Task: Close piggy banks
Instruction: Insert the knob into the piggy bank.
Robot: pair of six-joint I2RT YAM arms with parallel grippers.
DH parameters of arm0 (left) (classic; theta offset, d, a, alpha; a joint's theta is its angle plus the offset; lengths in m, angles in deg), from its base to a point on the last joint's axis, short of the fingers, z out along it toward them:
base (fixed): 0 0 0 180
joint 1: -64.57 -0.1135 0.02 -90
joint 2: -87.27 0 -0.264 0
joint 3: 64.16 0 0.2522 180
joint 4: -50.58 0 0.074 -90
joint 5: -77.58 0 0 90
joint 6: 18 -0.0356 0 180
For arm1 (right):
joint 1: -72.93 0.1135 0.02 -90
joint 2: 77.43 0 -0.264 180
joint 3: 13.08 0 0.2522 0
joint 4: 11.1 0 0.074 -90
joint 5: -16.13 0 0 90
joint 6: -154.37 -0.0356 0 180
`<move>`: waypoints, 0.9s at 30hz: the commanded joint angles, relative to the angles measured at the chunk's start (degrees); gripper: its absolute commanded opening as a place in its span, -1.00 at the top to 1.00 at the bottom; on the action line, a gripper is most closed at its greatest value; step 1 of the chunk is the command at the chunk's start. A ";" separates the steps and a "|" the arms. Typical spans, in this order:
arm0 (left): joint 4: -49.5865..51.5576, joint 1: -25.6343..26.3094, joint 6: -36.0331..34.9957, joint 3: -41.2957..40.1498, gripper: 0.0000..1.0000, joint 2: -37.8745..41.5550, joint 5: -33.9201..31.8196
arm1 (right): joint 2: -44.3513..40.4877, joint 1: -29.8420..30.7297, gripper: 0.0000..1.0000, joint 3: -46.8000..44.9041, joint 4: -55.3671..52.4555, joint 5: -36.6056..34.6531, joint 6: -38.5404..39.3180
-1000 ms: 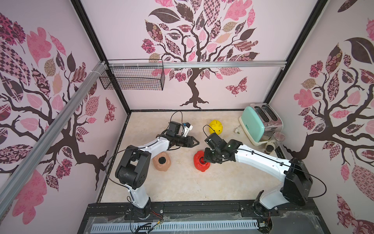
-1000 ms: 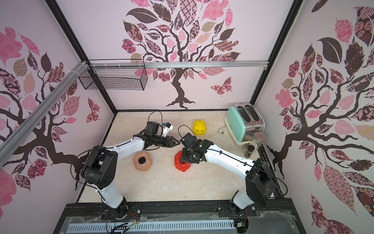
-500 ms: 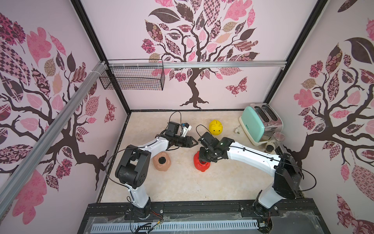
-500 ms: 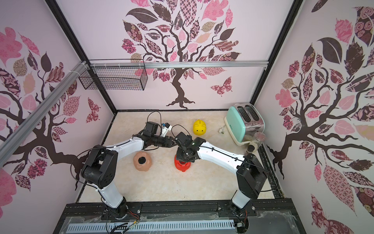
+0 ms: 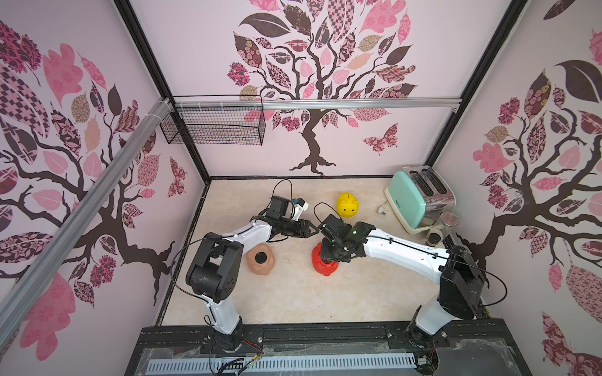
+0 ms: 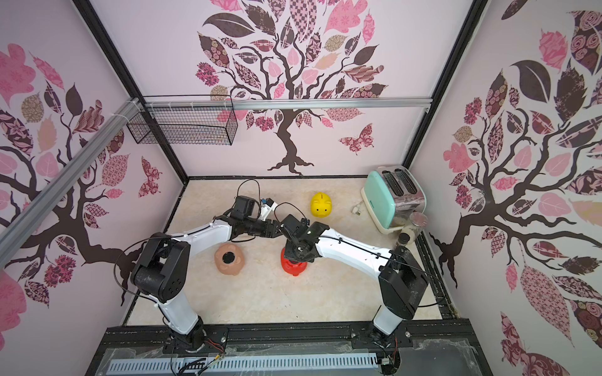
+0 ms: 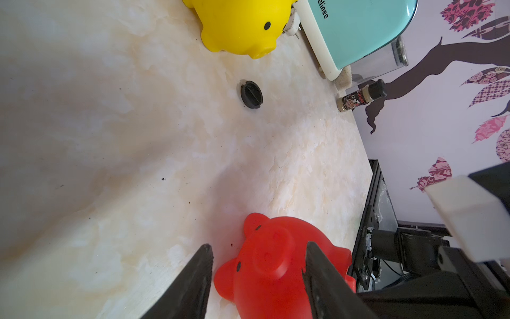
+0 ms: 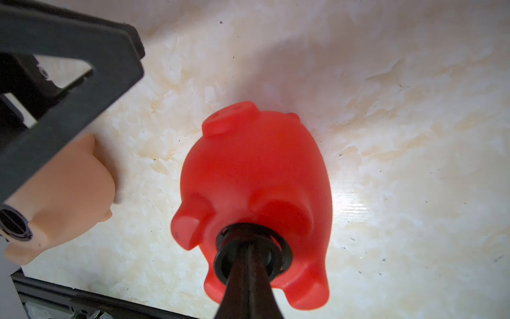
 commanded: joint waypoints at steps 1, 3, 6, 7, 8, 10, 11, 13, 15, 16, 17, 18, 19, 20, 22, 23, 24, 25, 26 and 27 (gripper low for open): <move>0.60 -0.42 -1.04 0.10 -0.12 -0.97 0.26 | 1.55 0.41 1.00 1.44 -2.35 -1.83 0.38; 0.60 -0.42 -0.95 0.19 -0.12 -1.05 0.35 | 1.73 0.41 1.00 1.57 -2.39 -2.10 0.36; 0.60 -0.42 -0.96 0.28 -0.12 -1.23 0.43 | 2.13 0.49 1.00 1.66 -2.33 -1.75 0.52; 0.70 -0.42 -0.86 0.36 -0.12 -1.38 0.43 | 2.26 0.49 1.00 1.66 -2.38 -1.65 0.59; 0.85 -0.42 -0.87 0.52 -0.11 -1.40 0.51 | 2.26 0.49 1.00 1.75 -2.56 -1.75 0.63; 0.90 -0.42 -0.96 0.54 -0.12 -1.45 0.56 | 2.37 0.49 1.00 1.93 -2.85 -2.27 0.77; 0.90 -0.42 -0.91 0.54 -0.12 -1.41 0.61 | 2.48 0.49 1.00 2.02 -2.96 -2.44 0.82; 0.98 -0.42 -0.96 0.54 -0.12 -1.41 0.59 | 2.57 0.49 1.00 1.81 -2.95 -2.55 0.99; 1.06 -0.37 -1.04 0.52 -0.11 -1.54 0.61 | 2.90 0.49 1.00 1.82 -2.95 -2.25 0.99; 1.09 -0.42 -1.13 0.54 -0.11 -1.50 0.61 | 3.07 0.50 1.00 1.83 -3.04 -2.18 1.02; 1.19 -0.42 -1.13 0.58 -0.11 -1.56 0.59 | 3.23 0.49 1.00 1.85 -2.91 -2.06 1.01; 1.25 -0.42 -1.13 0.63 -0.11 -1.58 0.68 | 3.43 0.49 1.00 1.88 -2.91 -1.89 1.04; 1.21 -0.42 -1.13 0.63 -0.11 -1.58 0.65 | 3.53 0.49 1.00 1.93 -2.91 -1.93 1.17; 1.19 -0.40 -1.13 0.63 -0.11 -1.58 0.78 | 3.75 0.49 1.00 1.93 -2.84 -1.86 1.32; 1.29 -0.42 -1.22 0.67 -0.11 -1.67 0.87 | 4.36 0.52 1.00 2.17 -2.85 -1.61 1.58; 1.30 -0.42 -1.26 0.72 -0.11 -1.67 0.94 | 4.67 0.51 1.00 2.31 -2.91 -1.38 1.72; 1.37 -0.42 -1.31 0.72 -0.11 -1.75 1.04 | 5.06 0.58 1.00 2.44 -3.00 -1.11 1.92; 1.33 -0.37 -1.39 0.72 -0.11 -1.76 1.10 | 5.37 0.58 1.00 2.62 -3.25 -1.00 2.01; 1.37 -0.42 -1.40 0.69 -0.11 -1.76 1.21 | 5.55 0.63 1.00 2.66 -3.30 -1.07 2.09; 1.36 -0.35 -1.40 0.72 -0.12 -1.80 1.31 | 5.78 0.67 1.00 2.72 -3.34 -1.08 2.31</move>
